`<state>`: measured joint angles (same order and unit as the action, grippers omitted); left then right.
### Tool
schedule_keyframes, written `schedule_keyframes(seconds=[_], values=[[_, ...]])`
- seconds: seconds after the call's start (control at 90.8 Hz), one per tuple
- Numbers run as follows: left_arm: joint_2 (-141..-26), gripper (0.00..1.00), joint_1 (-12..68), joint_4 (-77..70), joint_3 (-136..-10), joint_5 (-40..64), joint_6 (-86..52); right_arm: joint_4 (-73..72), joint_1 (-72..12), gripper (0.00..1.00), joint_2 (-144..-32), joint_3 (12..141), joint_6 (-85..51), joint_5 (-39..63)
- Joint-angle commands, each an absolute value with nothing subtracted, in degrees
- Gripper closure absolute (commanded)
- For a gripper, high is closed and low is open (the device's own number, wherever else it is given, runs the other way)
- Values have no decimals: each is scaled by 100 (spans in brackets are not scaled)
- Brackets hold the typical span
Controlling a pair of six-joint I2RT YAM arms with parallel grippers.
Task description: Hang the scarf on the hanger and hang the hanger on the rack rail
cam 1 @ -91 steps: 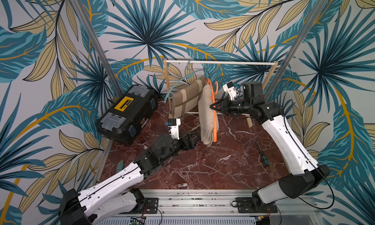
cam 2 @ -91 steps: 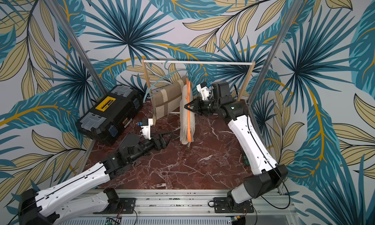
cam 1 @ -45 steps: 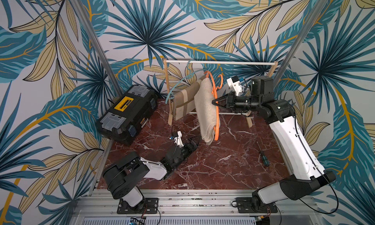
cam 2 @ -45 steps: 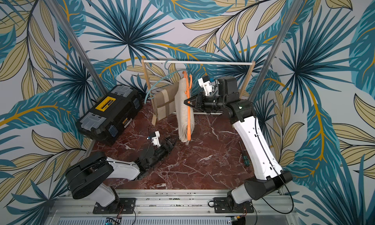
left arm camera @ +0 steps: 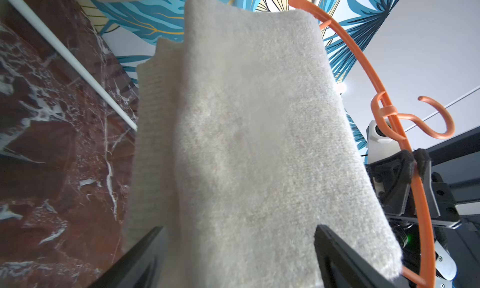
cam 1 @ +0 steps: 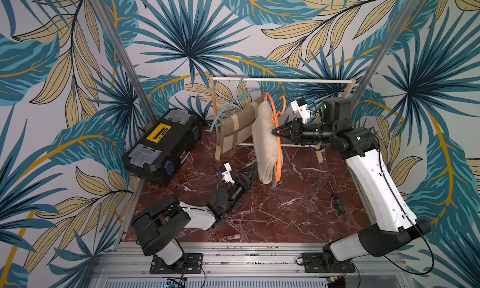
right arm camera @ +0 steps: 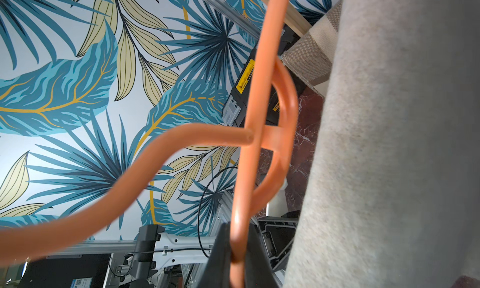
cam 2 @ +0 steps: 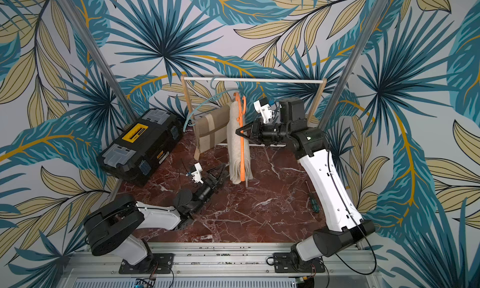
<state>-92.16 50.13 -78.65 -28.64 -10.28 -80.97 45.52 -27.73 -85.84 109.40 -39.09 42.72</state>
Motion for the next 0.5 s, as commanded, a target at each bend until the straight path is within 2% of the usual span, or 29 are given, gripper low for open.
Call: schedule_keyframes(seconds=[0.0, 0.33, 0.441, 0.463, 0.485], values=[[-9461, 7, 5148, -8077, -3188, -926, -8147, 4185, -2760, 100, -8419, 11179, -3858, 4471], [-9533, 9, 5276, -8076, -3234, -1039, -8131, 4035, -2760, 100, -8440, 11205, -3945, 4555], [-9562, 20, 5282, -8074, -3432, -1017, -8039, 3995, -2760, 100, -8380, 11100, -3962, 4583], [-9569, 24, 5284, -8081, -3475, -1014, -8030, 3983, -2760, 100, -8359, 11065, -3970, 4578], [-9582, 33, 5288, -8085, -3503, -1029, -8041, 3962, -2760, 100, -8341, 11037, -3972, 4579]])
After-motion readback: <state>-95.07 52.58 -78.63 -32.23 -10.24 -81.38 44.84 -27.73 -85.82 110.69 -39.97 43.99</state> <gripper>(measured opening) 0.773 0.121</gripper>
